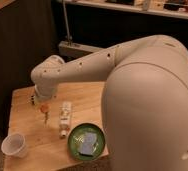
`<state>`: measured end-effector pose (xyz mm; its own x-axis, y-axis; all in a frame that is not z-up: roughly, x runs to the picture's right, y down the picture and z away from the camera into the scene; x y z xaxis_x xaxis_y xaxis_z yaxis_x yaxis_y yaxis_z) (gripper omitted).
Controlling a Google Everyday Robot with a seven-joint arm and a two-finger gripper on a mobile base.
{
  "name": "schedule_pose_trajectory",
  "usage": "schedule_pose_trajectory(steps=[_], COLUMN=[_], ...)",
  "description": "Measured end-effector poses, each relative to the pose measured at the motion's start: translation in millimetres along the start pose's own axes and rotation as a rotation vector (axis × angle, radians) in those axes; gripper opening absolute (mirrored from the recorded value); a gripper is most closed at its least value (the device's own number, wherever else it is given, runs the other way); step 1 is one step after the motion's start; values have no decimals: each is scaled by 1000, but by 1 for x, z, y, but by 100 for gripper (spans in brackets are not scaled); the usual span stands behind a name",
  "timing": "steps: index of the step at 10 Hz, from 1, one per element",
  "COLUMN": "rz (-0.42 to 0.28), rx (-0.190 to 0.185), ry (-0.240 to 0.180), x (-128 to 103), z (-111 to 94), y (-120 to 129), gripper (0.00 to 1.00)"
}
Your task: Place the pepper in the ceramic cup
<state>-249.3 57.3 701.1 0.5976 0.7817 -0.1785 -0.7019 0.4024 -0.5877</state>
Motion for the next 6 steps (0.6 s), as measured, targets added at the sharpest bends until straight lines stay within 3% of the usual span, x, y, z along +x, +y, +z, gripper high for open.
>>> schedule_pose_trajectory(steps=[1, 3, 5, 6], rz=[-56, -302, -457, -500], rx=[-50, -263, -455, -496], ry=[-13, -92, -138, -142], x=[-5, -17, -17, -15], z=[1, 2, 2, 3], y=[8, 32, 51, 62], gripper=[6, 6, 6, 6])
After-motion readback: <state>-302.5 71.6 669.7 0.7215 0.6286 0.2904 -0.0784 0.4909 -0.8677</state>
